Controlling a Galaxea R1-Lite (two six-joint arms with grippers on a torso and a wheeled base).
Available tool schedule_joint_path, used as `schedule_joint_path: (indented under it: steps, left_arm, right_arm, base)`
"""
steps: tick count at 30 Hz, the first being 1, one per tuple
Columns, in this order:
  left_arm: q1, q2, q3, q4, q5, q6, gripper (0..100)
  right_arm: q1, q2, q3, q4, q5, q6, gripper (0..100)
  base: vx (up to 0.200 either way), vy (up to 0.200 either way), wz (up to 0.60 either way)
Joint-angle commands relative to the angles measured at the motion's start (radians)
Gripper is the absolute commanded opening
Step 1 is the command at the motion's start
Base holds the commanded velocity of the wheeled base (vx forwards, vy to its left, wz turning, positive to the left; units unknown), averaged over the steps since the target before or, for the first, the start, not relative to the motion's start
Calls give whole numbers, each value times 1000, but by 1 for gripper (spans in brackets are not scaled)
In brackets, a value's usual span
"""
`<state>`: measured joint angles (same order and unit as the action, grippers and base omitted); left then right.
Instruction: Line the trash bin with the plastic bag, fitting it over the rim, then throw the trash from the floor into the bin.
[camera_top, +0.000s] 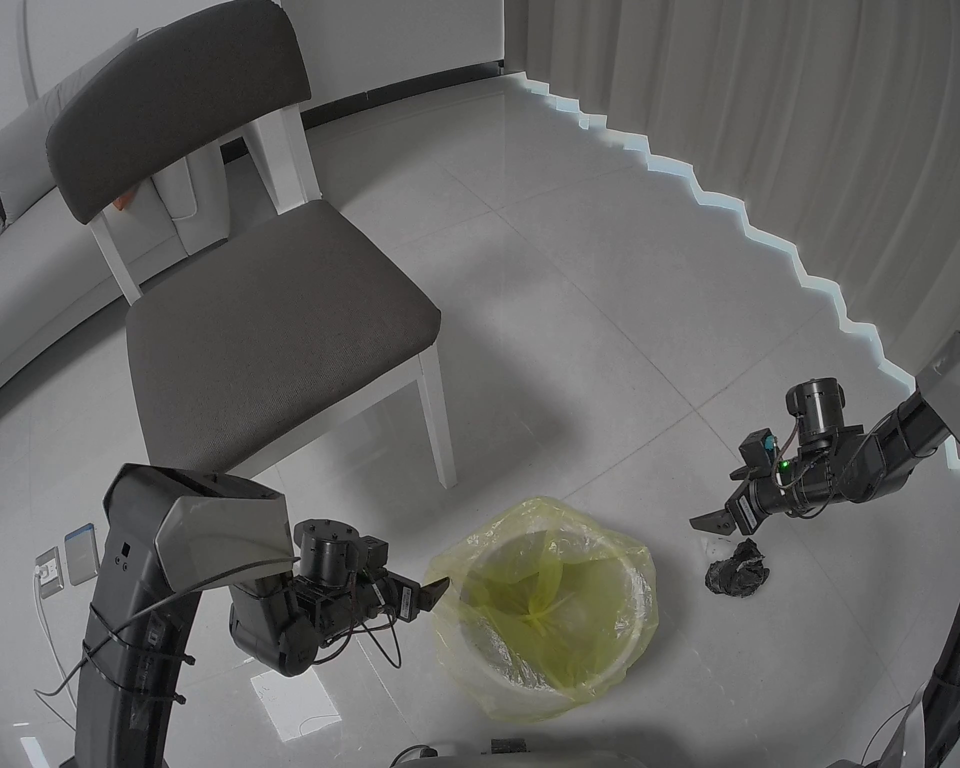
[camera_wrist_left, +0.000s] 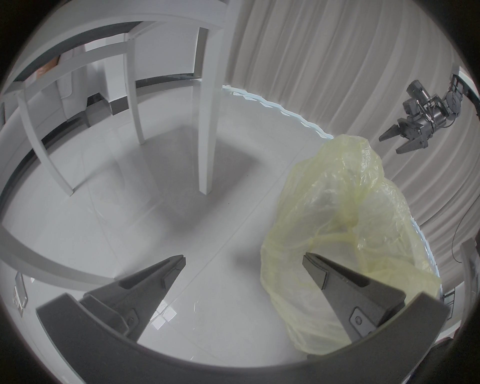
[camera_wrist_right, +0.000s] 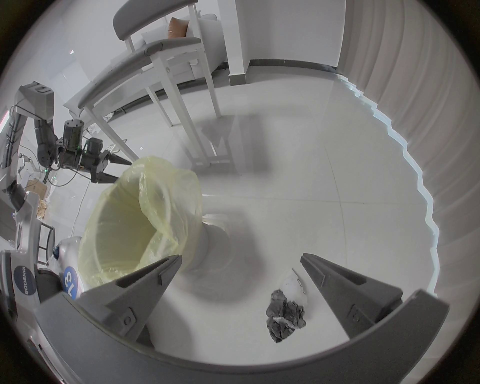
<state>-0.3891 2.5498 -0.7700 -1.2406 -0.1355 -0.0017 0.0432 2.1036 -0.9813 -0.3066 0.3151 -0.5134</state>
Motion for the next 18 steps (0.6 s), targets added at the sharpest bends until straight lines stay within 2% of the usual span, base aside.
schedule_joint_path:
  steps: [1, 9, 18]
  left_arm:
    - [-22, 21, -40, 10, 2, -1, 100]
    - [29, -163, 150, -63, -32, -104, 100]
    - [46, -264, 216, -82, -38, -113, 100]
  right_arm:
    - [-46, 7, 26, -2, 1, -14, 100]
    - [-129, 176, 3, -40, 1, -46, 100]
    - [-186, 334, -86, -58, -14, -57, 100]
  base:
    - [0, 0, 0]
    - [0, 0, 0]
    - [0, 0, 0]
